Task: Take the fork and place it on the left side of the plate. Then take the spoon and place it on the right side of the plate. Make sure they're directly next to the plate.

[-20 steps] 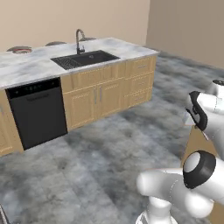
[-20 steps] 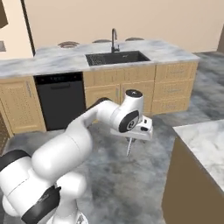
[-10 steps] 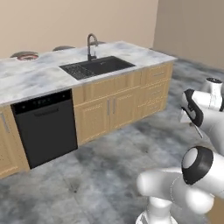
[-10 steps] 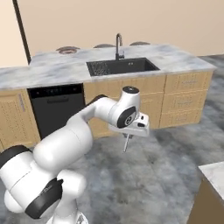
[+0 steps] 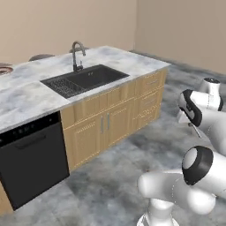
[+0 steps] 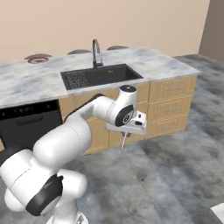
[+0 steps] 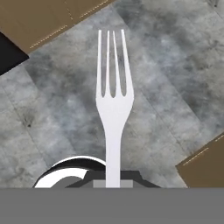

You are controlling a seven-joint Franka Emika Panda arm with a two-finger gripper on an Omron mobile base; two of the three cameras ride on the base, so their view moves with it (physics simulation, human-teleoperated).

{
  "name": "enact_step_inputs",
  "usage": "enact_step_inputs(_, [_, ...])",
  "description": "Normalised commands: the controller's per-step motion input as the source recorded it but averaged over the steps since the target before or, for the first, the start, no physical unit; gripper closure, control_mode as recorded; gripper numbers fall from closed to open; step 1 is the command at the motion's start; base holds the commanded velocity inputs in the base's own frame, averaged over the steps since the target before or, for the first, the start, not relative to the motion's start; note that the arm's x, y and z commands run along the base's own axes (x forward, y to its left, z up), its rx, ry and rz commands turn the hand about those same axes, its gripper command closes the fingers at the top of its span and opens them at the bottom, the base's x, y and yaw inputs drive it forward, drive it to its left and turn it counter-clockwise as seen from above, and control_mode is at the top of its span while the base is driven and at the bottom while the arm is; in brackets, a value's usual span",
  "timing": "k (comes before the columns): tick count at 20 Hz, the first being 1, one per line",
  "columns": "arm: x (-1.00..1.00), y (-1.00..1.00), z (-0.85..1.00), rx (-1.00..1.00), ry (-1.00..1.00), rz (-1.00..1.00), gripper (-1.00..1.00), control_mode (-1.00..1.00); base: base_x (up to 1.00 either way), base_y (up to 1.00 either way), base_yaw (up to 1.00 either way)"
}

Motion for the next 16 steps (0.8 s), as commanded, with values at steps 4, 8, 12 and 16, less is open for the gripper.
enact_step_inputs(4, [0.00, 0.00, 0.00, 0.00, 0.00, 0.00, 1.00, 1.00, 1.00, 0.00, -0.30])
enact_step_inputs(8, [0.00, 0.00, 0.00, 0.00, 0.00, 0.00, 1.00, 1.00, 1.00, 0.00, -0.32])
enact_step_inputs(12, [0.00, 0.00, 0.00, 0.00, 0.00, 0.00, 1.00, 1.00, 1.00, 0.00, -0.35])
enact_step_inputs(16, [0.00, 0.00, 0.00, 0.00, 0.00, 0.00, 1.00, 1.00, 1.00, 0.00, -0.46])
